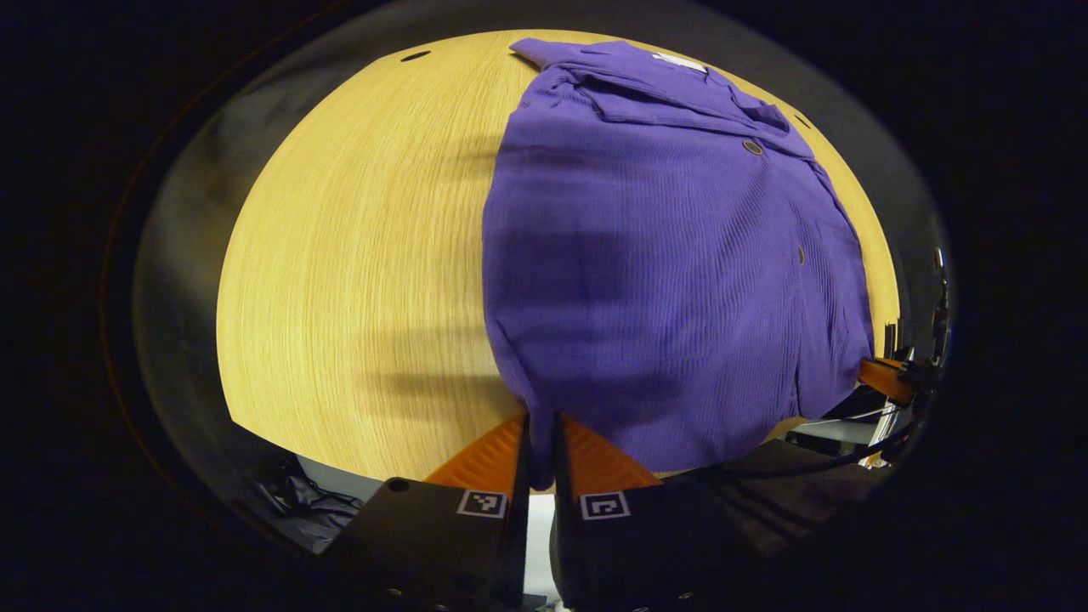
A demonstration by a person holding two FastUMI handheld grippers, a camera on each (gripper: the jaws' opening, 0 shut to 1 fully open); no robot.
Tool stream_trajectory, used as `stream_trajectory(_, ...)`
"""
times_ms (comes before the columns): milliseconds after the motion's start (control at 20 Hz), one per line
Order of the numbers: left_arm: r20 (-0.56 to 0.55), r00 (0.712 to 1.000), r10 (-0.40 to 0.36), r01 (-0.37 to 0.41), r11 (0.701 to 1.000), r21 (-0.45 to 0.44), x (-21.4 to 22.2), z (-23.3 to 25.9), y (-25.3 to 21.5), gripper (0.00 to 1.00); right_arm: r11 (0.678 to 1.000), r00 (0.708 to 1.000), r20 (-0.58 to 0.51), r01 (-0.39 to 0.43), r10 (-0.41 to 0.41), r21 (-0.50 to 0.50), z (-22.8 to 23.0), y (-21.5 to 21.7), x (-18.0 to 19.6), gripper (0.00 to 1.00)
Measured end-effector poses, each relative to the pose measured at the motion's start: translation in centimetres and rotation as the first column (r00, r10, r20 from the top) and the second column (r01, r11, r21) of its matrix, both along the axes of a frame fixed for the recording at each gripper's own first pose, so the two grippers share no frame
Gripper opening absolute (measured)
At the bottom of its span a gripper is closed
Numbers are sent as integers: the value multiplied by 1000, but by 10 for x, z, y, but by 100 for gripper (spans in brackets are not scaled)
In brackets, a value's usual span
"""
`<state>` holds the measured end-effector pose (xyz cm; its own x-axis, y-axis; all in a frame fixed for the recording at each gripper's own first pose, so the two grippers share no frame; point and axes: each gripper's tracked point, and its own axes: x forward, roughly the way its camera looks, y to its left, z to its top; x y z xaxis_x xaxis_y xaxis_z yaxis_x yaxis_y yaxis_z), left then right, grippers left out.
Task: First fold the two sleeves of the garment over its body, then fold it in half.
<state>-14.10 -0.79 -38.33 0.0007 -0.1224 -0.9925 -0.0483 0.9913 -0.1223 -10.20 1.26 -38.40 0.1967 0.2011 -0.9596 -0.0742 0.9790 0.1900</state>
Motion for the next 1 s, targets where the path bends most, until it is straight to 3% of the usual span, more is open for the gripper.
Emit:
stream_trajectory(50, -30, 999, 24, -25, 999, -24, -2, -3, -7, 12, 999, 999, -16, 37, -37, 17, 3, 3, -2, 6)
stream_trajectory(150, -31, 999, 42, -44, 997, -60, -1, 7, -11, 12, 995, 997, -34, 69, -67, 67, 10, 13, -2, 4)
stream_trajectory(250, 2, 1000, 26, -26, 999, -43, 6, 21, -3, 12, 993, 997, 6, 75, -76, 93, 26, 20, 6, 4)
stream_trajectory(500, 109, 994, -32, 42, 995, -94, 51, 58, -10, 12, 975, 988, 57, 129, -142, 181, 72, 41, 40, 4)
stream_trajectory(1000, 262, 956, -129, 172, 974, -148, 149, 98, -16, 12, 978, 959, 227, 133, -168, 162, 136, 70, 122, 4)
